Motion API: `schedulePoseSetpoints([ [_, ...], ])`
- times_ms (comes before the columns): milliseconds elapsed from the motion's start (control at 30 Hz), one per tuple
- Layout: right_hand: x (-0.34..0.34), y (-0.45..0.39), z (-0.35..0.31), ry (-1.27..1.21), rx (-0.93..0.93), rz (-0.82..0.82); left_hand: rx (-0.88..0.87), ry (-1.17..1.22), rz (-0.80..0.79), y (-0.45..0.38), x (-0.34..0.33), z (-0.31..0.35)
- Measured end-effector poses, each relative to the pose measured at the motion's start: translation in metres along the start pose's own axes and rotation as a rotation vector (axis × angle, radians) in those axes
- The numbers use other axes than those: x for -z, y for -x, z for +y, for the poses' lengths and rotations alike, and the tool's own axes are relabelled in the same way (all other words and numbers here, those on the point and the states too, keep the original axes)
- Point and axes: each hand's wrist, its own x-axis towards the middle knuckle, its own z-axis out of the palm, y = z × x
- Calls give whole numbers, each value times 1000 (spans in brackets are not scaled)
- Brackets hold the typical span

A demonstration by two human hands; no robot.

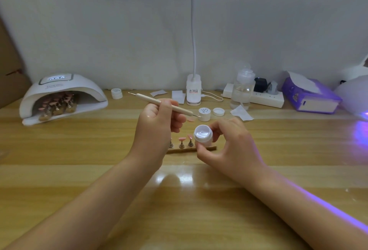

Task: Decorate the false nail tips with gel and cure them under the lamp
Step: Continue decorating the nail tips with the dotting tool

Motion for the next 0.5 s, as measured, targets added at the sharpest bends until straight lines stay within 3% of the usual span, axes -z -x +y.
schedulePoseSetpoints([
  [300,0,1,-1,-5,-11,-6,-115,-14,-24,2,2,8],
  [500,0,0,-1,-15,-18,0,-61,-79,3,3,3,-3],
])
